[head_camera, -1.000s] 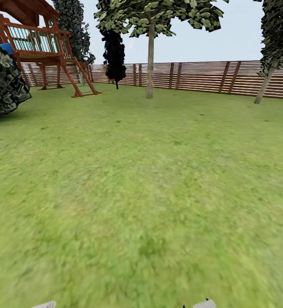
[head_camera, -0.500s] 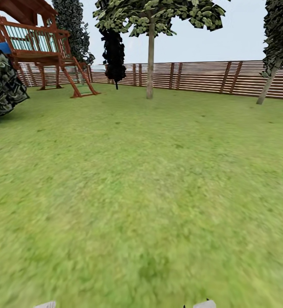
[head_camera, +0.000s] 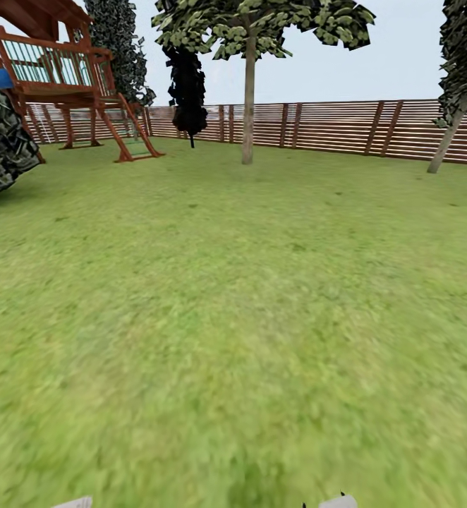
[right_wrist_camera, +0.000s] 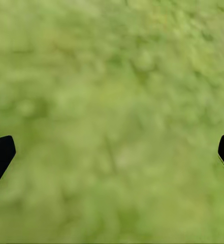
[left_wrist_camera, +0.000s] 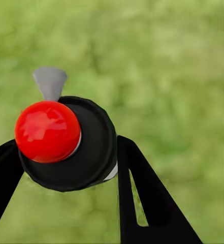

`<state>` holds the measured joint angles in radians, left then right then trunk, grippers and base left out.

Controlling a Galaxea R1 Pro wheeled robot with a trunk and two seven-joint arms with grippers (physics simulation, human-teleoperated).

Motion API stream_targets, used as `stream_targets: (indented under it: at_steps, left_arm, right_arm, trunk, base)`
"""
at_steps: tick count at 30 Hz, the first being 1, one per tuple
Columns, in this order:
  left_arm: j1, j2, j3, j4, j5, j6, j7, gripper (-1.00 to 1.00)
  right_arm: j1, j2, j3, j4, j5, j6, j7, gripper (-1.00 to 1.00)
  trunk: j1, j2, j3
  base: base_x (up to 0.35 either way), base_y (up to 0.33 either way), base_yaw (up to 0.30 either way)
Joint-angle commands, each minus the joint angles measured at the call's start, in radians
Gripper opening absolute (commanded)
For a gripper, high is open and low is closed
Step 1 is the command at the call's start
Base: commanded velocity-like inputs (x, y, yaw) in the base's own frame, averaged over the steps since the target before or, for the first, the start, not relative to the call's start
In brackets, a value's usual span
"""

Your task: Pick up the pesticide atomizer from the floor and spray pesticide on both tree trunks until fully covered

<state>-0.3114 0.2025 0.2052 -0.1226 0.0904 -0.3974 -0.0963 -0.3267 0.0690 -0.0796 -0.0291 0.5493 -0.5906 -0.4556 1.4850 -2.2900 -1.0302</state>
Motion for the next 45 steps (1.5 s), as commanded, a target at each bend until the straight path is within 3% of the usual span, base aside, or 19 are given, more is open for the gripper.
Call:
stream_targets:
  at_steps: [1, 10, 45]
  left_arm:
    - [0.0, 0.0, 0.0, 0.0, 0.0, 0.0, 0.0, -1.0]
    - [0.0, 0.0, 0.0, 0.0, 0.0, 0.0, 0.0, -1.0]
    - [0.0, 0.0, 0.0, 0.0, 0.001, -0.001, 0.0, -1.0]
  right_arm:
    - [0.0, 0.0, 0.0, 0.0, 0.0, 0.0, 0.0, 1.0]
    - [0.0, 0.0, 0.001, 0.0, 0.001, 0.0, 0.0, 1.0]
    - [0.0, 0.002, 0.001, 0.0, 0.001, 0.0, 0.0, 1.0]
  trunk:
    - [0.0, 0.0, 0.0]
    - [0.0, 0.0, 0.0]
    - [0.0, 0.0, 0.0]
  base:
    - [0.339, 0.0, 0.0]
    - [0.339, -0.002, -0.134]
    - [0.337, -0.092, -0.02]
